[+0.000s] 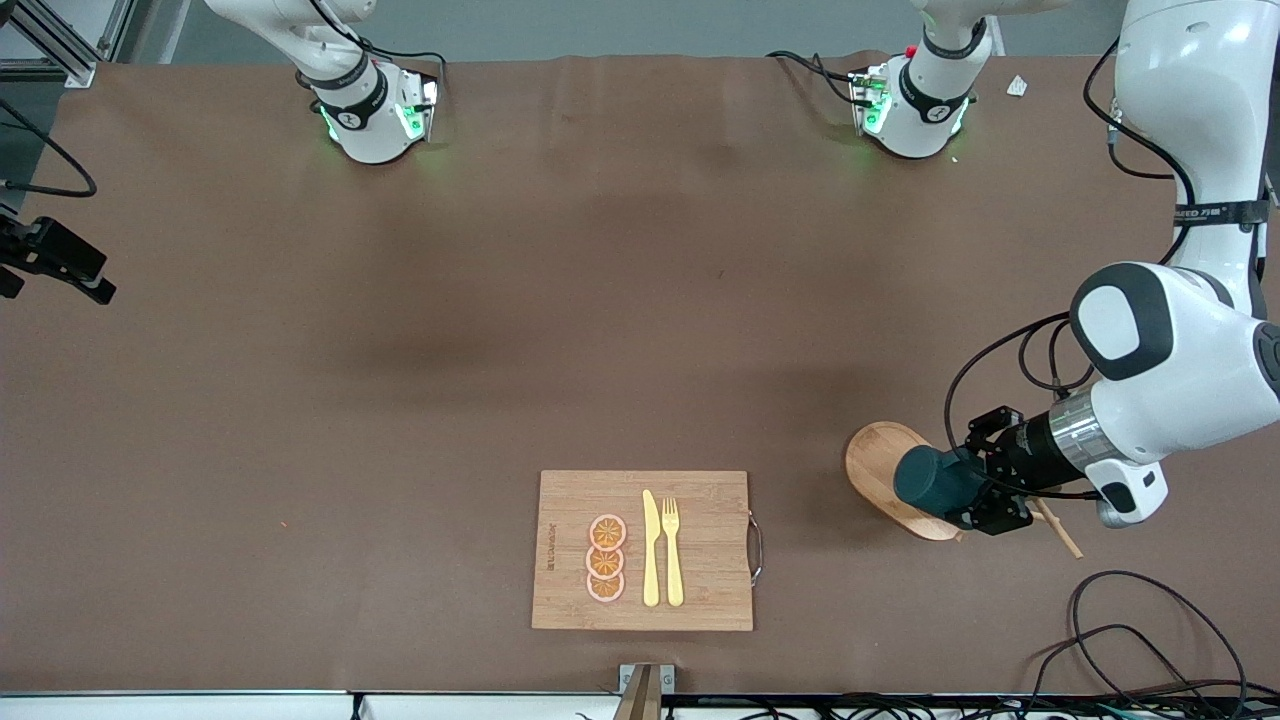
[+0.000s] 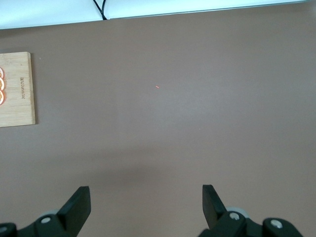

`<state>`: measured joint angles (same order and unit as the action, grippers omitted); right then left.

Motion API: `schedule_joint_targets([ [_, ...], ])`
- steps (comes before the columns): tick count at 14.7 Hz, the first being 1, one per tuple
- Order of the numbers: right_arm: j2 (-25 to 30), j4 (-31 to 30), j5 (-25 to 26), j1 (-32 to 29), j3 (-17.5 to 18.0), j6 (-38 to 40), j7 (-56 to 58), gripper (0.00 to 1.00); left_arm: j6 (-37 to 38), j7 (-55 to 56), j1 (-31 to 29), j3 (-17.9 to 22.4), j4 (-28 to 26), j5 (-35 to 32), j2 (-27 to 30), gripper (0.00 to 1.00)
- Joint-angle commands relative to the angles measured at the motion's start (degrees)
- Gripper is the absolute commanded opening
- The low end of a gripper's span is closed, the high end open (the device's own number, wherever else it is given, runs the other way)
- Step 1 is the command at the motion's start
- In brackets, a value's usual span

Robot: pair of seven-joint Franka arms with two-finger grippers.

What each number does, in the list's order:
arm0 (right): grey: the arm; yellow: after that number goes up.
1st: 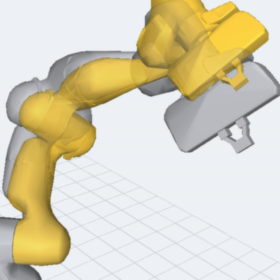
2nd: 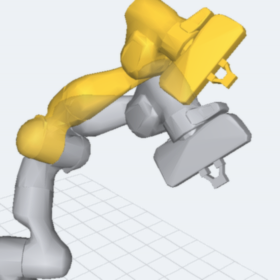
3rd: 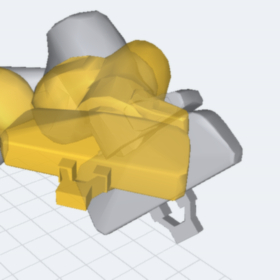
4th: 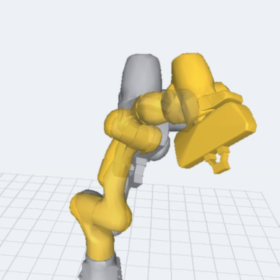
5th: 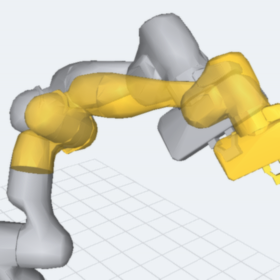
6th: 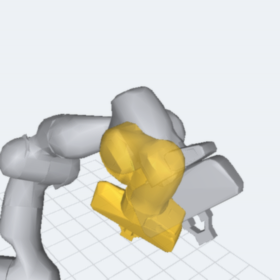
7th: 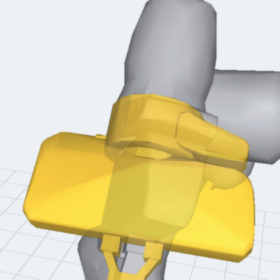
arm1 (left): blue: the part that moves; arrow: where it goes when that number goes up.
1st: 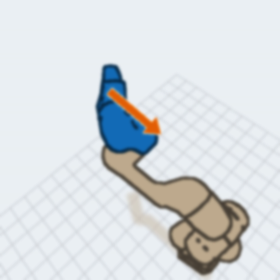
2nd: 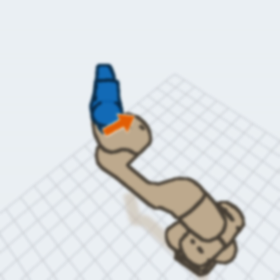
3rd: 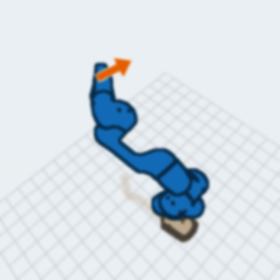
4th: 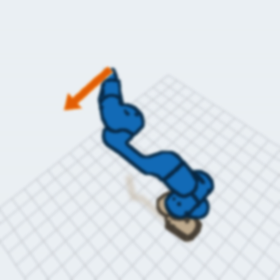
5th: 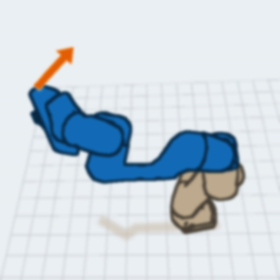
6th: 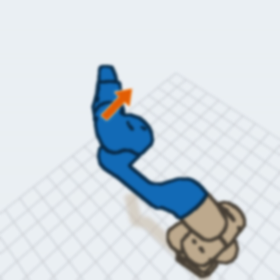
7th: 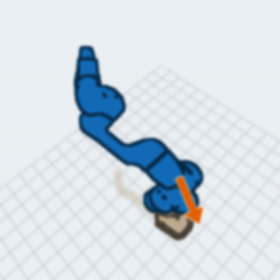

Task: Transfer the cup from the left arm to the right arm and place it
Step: 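Close the left gripper around the teal mug body, then lift the mug off the stand and carry it toward the table middle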

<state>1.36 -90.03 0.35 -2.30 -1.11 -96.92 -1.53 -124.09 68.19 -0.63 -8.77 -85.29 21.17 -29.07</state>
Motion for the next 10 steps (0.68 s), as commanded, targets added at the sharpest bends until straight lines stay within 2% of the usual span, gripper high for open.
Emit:
schedule_joint_targets([
  [1,0.9,-1.2,-1.1,-1.4,0.8,-0.2,0.9,1.00,2.7,1.9,3.3,0.2,-0.3,-3.4,3.7,0.61],
  [3,0.9,-1.2,-1.1,-1.4,0.8,-0.2,1.0,1.00,3.2,5.0,6.3,0.0,-0.2,-8.6,4.4,0.61],
  [5,0.9,-1.2,-1.1,-1.4,0.8,-0.2,1.0,1.00,3.2,6.8,9.8,-0.1,0.0,-10.6,4.3,0.61],
  [8,0.9,-1.2,-1.1,-1.4,0.8,-0.2,1.0,1.00,3.2,8.8,15.2,-0.2,0.9,-18.0,2.1,0.61],
  [10,0.9,-1.2,-1.1,-1.4,0.8,-0.2,1.0,1.00,2.2,11.6,18.8,-0.1,2.0,-20.4,-0.1,0.61],
])
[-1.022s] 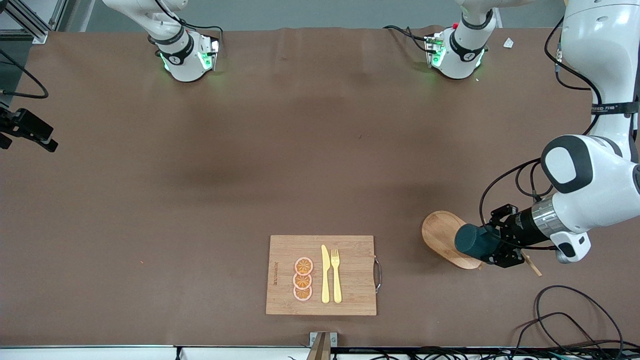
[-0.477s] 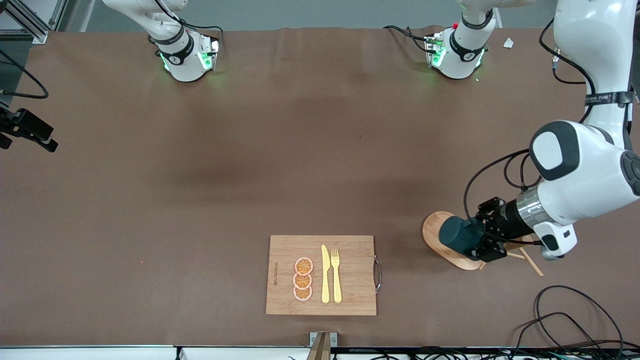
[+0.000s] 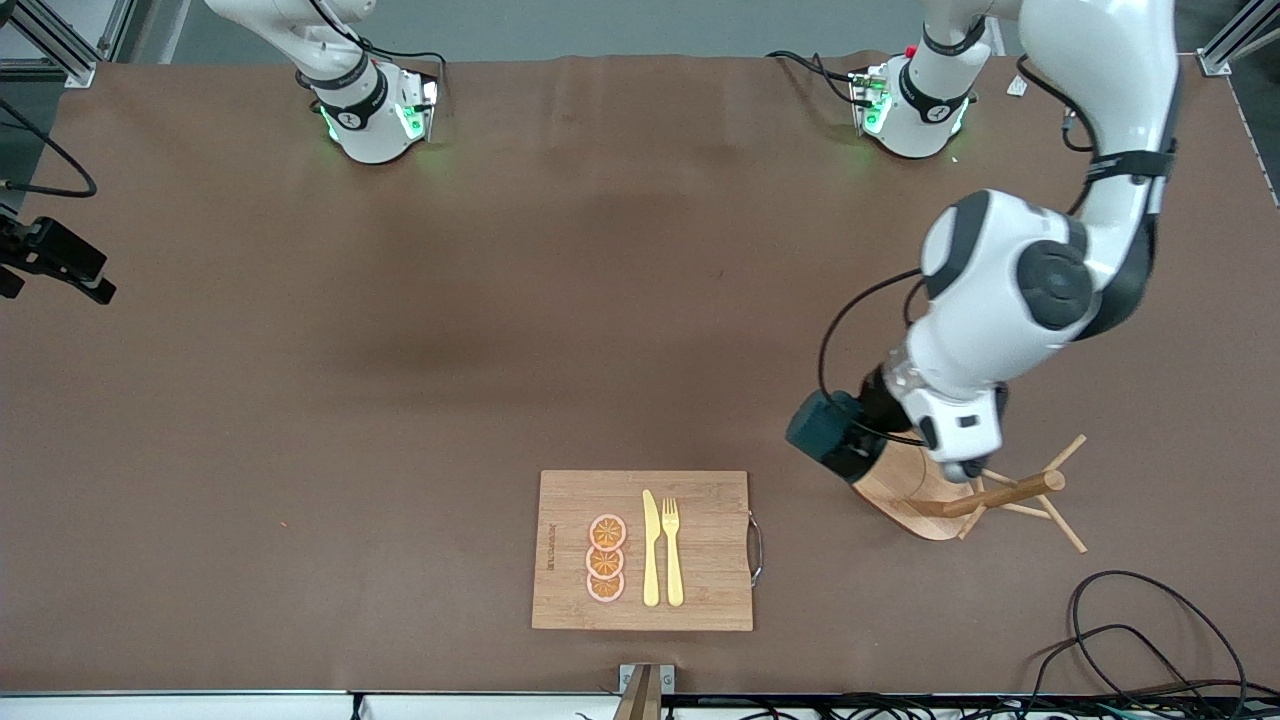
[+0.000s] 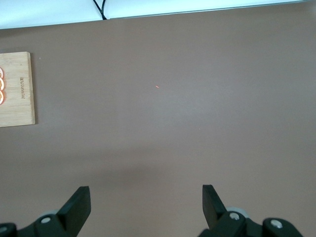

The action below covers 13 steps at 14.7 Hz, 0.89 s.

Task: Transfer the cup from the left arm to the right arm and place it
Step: 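Lift the mug off the stand and carry it toward the table middle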

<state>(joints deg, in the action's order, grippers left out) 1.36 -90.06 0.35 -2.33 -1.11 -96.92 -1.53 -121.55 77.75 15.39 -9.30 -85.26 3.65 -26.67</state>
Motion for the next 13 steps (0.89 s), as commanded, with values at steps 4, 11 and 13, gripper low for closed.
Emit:
schedule_joint_targets([
  [4,0.8,-1.2,-1.1,-1.5,0.8,-0.2,1.0,1.00,-7.2,6.8,9.6,0.6,2.0,-10.6,-6.8,0.61],
  [11,0.8,-1.2,-1.1,-1.8,0.8,-0.3,1.3,1.00,-7.9,24.1,21.8,1.0,1.8,-36.0,-12.7,0.61],
  [13,0.8,-1.2,-1.1,-1.8,0.8,-0.2,1.4,1.00,-5.6,29.4,24.5,1.0,1.6,-43.4,-13.8,0.61],
])
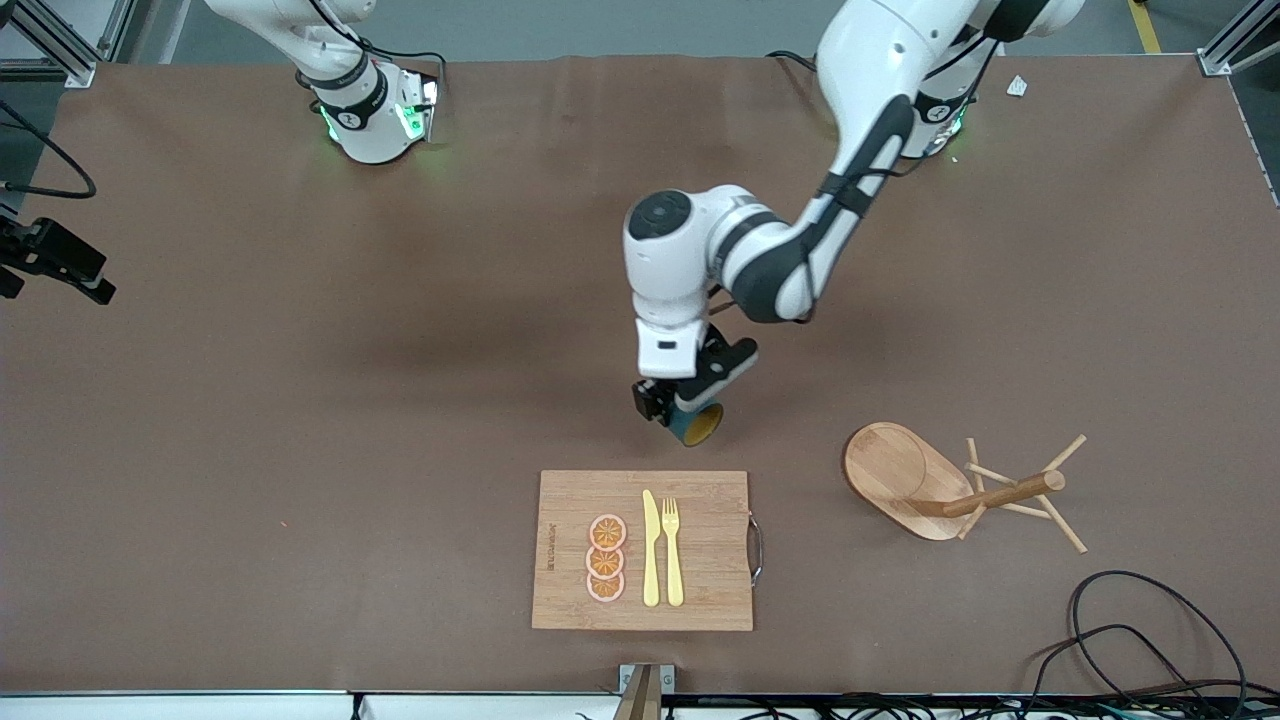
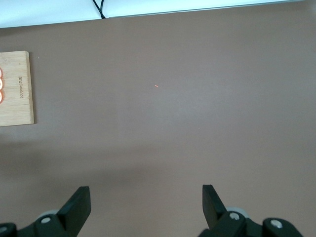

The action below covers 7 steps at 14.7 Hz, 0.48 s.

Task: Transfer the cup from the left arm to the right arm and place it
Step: 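Lift the mug off the stand and carry it toward the table middle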

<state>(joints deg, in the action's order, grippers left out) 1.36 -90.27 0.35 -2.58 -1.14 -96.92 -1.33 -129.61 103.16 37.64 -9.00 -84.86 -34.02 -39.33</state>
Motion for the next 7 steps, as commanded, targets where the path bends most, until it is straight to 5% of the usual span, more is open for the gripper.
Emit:
schedule_joint_targets([
  [1,0.8,-1.1,-1.1,-1.6,0.9,-0.2,1.2,1.00,4.5,6.1,3.9,0.7,1.2,-9.3,-1.7,0.61],
  [7,0.8,-1.1,-1.1,-1.6,0.9,-0.2,1.2,1.00,15.5,16.3,11.1,0.7,1.0,-25.5,-5.0,0.61],
])
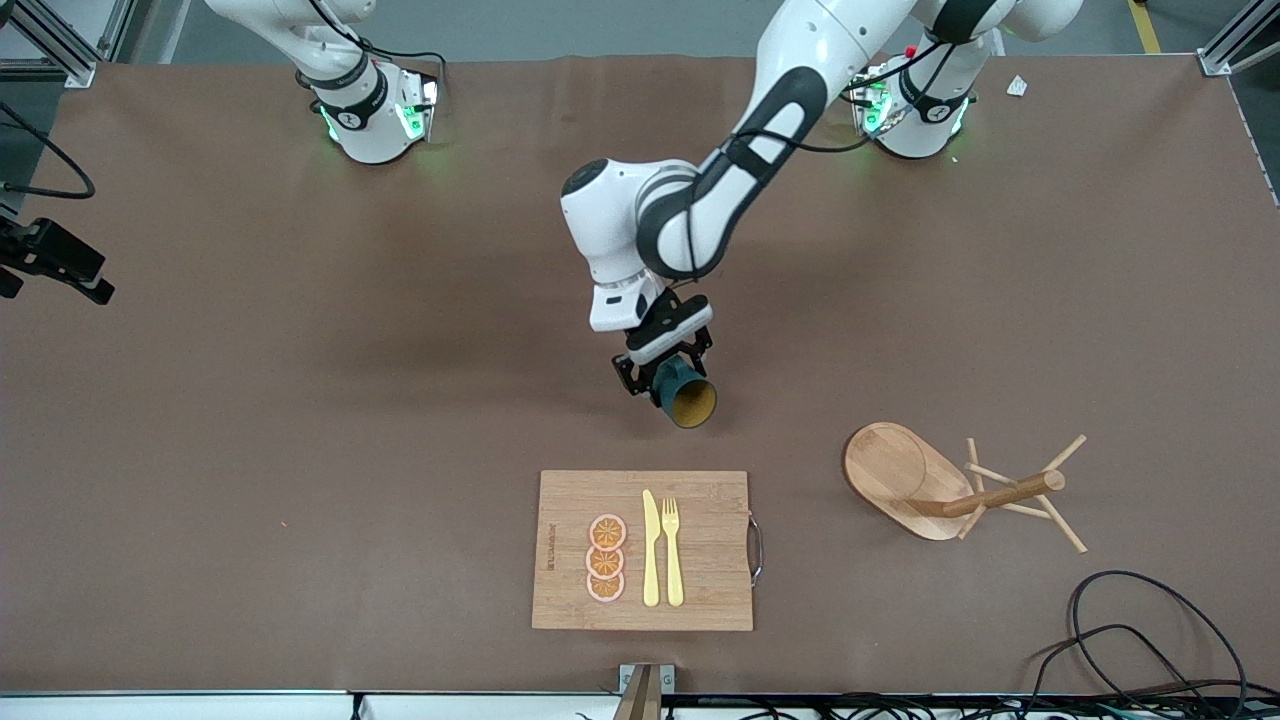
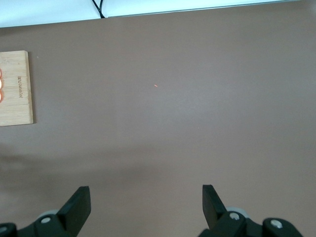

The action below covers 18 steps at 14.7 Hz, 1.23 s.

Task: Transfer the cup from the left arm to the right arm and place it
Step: 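Lift the mug off the stand and carry it toward the table middle, then lower the held mug onto the table with the left gripper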

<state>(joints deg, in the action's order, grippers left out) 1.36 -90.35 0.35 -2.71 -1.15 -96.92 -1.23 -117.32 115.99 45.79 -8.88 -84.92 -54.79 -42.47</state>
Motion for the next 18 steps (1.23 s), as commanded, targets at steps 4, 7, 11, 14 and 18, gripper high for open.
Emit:
schedule_joint_targets([
  [4,0.8,-1.0,-1.1,-1.5,0.9,-0.2,1.1,1.00,9.6,5.6,6.3,0.6,1.2,-14.4,-5.1,0.61],
  [7,0.8,-1.0,-1.1,-1.5,0.9,-0.2,1.1,1.00,14.6,5.7,9.1,0.6,1.9,-16.5,-7.2,0.60],
  [11,0.8,-1.0,-1.1,-1.5,0.9,-0.2,1.1,1.00,17.2,12.3,11.3,1.3,2.0,-21.0,-10.1,0.60],
  [14,0.8,-1.1,-1.1,-1.5,0.9,-0.3,1.1,1.00,17.2,18.0,11.5,1.4,2.0,-26.1,-12.5,0.60],
  [18,0.8,-1.1,-1.1,-1.5,0.9,-0.2,1.1,1.00,17.2,22.6,11.7,1.3,1.8,-31.5,-14.2,0.71],
])
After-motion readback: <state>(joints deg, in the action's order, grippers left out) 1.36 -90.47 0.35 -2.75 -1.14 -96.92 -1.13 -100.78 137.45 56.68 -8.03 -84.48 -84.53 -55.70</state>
